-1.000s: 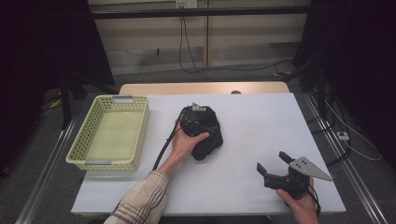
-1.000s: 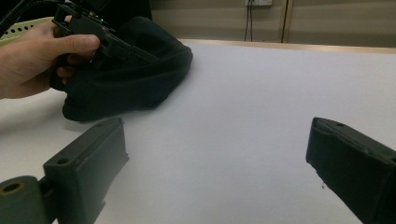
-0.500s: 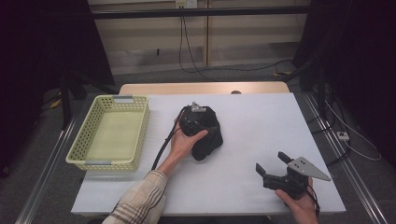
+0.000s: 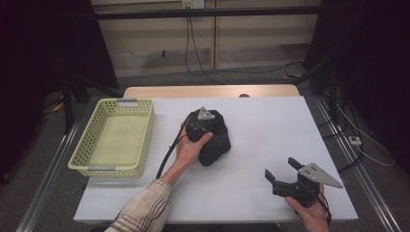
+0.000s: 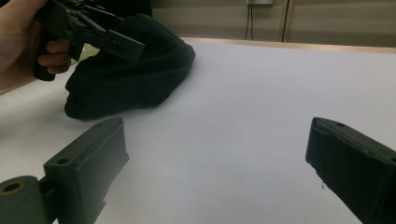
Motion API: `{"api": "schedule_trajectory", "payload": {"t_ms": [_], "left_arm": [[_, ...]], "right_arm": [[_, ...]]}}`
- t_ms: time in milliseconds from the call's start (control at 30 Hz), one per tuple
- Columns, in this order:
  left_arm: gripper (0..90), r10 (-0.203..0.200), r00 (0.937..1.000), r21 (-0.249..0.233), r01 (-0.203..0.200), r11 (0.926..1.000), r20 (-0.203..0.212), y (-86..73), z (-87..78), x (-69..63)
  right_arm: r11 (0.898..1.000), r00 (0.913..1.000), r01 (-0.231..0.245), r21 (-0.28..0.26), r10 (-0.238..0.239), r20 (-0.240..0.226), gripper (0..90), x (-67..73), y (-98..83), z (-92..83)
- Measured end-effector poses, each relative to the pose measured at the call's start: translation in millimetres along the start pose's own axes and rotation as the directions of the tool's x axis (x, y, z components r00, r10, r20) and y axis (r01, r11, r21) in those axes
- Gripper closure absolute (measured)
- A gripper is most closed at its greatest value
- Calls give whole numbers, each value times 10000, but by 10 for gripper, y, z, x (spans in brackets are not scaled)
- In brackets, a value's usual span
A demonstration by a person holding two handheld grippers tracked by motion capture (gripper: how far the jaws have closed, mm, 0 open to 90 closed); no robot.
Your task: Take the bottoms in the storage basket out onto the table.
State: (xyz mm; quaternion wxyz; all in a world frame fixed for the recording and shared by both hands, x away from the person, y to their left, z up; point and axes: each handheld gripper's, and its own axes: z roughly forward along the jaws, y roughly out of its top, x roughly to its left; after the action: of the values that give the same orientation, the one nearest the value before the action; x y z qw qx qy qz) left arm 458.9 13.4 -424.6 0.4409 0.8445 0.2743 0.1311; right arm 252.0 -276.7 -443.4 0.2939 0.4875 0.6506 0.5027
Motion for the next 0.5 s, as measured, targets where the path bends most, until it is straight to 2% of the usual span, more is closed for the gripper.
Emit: {"api": "schedule_trajectory", "payload": {"t_ms": [167,267,333,433,500], "left_arm": [[48,92,9997,-76,-93,9999,-207,19,-52,-60],[48,-1,10000,-78,1,10000,45,24,-89,-84],[48,21,10000,-103,-21,9999,24,25,-103,-92],[65,360,9992,-33,-361,9993,-190,23,-118,-125],[73,446,9984,-51,-448,9990,-344,17,-137,-147]], "right_arm": [[10000,10000,51,24,-51,15,51,5,-2,2],[10000,10000,64,13,-64,26,52,4,-3,-3],[10000,10000,46,16,-46,33,52,4,-3,-5],[10000,10000,44,12,-44,26,53,5,-2,-6],[10000,10000,82,20,-82,6,53,7,-4,-5]]}}
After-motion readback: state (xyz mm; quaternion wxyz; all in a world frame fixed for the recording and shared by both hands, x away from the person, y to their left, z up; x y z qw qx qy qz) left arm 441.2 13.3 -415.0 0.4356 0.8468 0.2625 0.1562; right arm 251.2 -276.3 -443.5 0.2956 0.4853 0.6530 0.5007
